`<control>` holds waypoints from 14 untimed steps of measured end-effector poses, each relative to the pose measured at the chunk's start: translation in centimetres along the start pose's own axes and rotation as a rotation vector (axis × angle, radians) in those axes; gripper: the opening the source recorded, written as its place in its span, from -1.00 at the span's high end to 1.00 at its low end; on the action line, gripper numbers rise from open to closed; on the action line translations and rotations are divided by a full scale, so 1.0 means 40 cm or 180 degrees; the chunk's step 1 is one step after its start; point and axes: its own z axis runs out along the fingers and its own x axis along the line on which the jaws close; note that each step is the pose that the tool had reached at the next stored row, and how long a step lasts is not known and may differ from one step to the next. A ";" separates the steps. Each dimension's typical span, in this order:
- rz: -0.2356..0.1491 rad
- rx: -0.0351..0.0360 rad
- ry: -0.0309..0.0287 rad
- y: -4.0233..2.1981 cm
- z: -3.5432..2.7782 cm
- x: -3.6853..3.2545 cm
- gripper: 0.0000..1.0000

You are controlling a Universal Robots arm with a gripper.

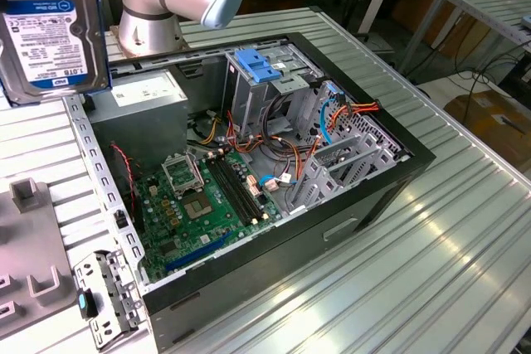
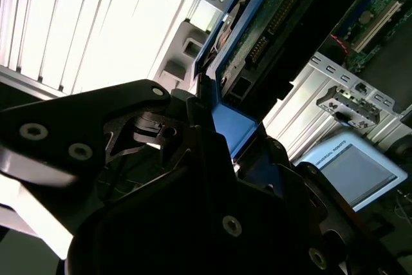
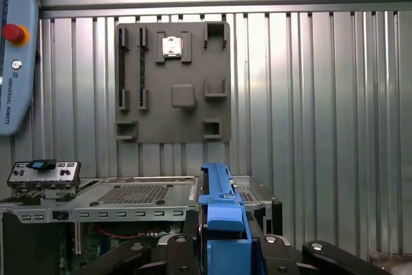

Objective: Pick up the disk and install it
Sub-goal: 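Pick up the disk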

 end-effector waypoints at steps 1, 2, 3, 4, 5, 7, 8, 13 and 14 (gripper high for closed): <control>0.0000 -0.0001 0.0000 -0.008 0.000 0.000 0.26; 0.0000 -0.0003 0.0000 -0.016 0.000 0.000 0.26; 0.0000 -0.0004 0.0000 -0.024 0.000 0.000 0.26; 0.0000 -0.0005 0.0000 -0.031 0.000 0.000 0.26; 0.0000 -0.0007 0.0000 -0.040 -0.001 0.000 0.26; 0.0000 -0.0009 0.0000 -0.054 -0.001 0.000 0.26; 0.0000 -0.0010 0.0000 -0.063 -0.001 0.000 0.26; 0.0000 -0.0017 0.0001 -0.104 -0.001 0.001 0.26; 0.0000 -0.0018 0.0001 -0.112 -0.002 0.001 0.26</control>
